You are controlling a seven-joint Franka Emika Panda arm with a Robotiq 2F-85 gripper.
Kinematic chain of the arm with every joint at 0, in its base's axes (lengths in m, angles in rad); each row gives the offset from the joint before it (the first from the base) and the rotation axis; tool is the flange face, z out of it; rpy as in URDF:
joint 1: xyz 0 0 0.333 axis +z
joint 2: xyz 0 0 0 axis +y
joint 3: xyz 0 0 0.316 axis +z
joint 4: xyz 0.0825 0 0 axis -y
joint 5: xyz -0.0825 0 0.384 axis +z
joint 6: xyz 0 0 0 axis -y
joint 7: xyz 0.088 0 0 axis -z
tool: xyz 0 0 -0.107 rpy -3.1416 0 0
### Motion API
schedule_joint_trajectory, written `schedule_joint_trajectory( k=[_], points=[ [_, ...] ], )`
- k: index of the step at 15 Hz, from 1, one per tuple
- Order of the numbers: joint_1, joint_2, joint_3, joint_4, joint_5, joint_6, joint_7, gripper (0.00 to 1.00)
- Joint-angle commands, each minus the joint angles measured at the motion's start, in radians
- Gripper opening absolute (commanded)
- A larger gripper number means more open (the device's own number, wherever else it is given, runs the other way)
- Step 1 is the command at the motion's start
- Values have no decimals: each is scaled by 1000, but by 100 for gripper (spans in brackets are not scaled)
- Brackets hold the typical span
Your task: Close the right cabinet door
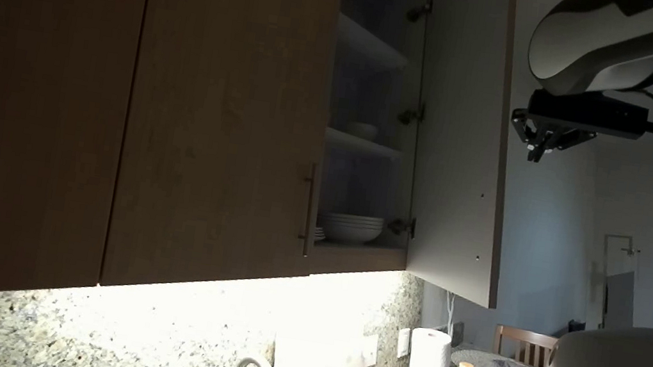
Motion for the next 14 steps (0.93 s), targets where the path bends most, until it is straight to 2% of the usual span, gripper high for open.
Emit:
schedule_joint_trajectory(
  k=[1,6,14],
  points=[
    [6,5,41,11,20,22,11,6],
    [18,21,77,26,23,25,14,6],
    [53,49,94,48,20,26,19,6]
  ],
)
